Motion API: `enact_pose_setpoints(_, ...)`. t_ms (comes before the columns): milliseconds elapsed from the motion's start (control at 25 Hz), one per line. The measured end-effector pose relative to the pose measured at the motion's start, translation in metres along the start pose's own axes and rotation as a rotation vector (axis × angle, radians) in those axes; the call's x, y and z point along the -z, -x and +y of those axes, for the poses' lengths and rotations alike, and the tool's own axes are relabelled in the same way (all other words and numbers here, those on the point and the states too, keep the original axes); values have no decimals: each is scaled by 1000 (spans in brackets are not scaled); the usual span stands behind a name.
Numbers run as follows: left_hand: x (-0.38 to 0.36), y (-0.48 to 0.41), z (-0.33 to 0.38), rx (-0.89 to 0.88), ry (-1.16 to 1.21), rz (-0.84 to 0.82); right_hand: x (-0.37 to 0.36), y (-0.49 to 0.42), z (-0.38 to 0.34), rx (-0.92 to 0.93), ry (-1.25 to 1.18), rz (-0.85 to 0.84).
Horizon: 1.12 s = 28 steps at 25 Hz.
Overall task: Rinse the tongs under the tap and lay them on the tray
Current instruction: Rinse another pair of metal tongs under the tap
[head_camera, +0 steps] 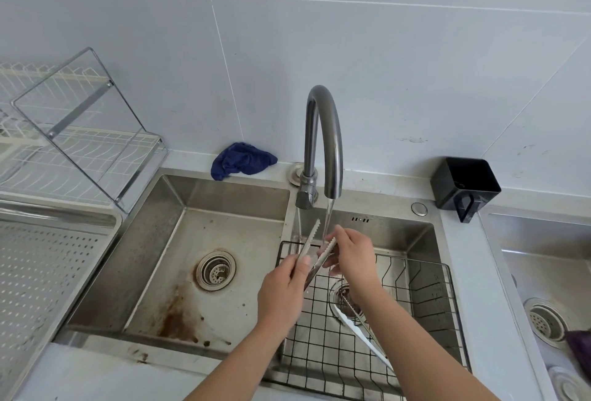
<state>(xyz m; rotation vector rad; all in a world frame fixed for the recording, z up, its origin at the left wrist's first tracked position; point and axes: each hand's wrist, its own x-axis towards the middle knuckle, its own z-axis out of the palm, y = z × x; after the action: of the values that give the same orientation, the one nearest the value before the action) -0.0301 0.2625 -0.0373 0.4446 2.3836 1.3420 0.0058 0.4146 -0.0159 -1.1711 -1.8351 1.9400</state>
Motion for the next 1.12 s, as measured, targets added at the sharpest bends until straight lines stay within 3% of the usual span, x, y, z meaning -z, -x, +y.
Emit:
enact_pose_setpoints(120, 6, -6, -2, 30, 72, -2, -1, 4, 2, -26, -172, -192)
enact_pose_setpoints(280, 9, -4, -3, 0, 64, -1, -5, 1, -1, -12, -123, -123)
enact_pose_setpoints(440, 16, 3, -4, -104, -167, 92, -11, 3, 1, -7, -42, -133)
enact_pose_setpoints(560, 16, 5, -2, -141, -260, 112, -12, 1, -1, -10, -26, -50)
enact_pose_setpoints(640, 15, 2, 0, -112, -196, 84, -12, 2, -3, -19, -116, -106)
enact_pose_setpoints(840, 13, -7, -1, 135, 354, -63, -5, 7, -13, -16, -221, -285)
enact_pose_setpoints(1040, -2, -19, 10, 213, 415, -74, -11, 21, -16, 49, -357, -477)
enact_pose_setpoints(1120, -5, -25, 17, 210, 463, -96, -8, 24, -10, 91, -254, -416)
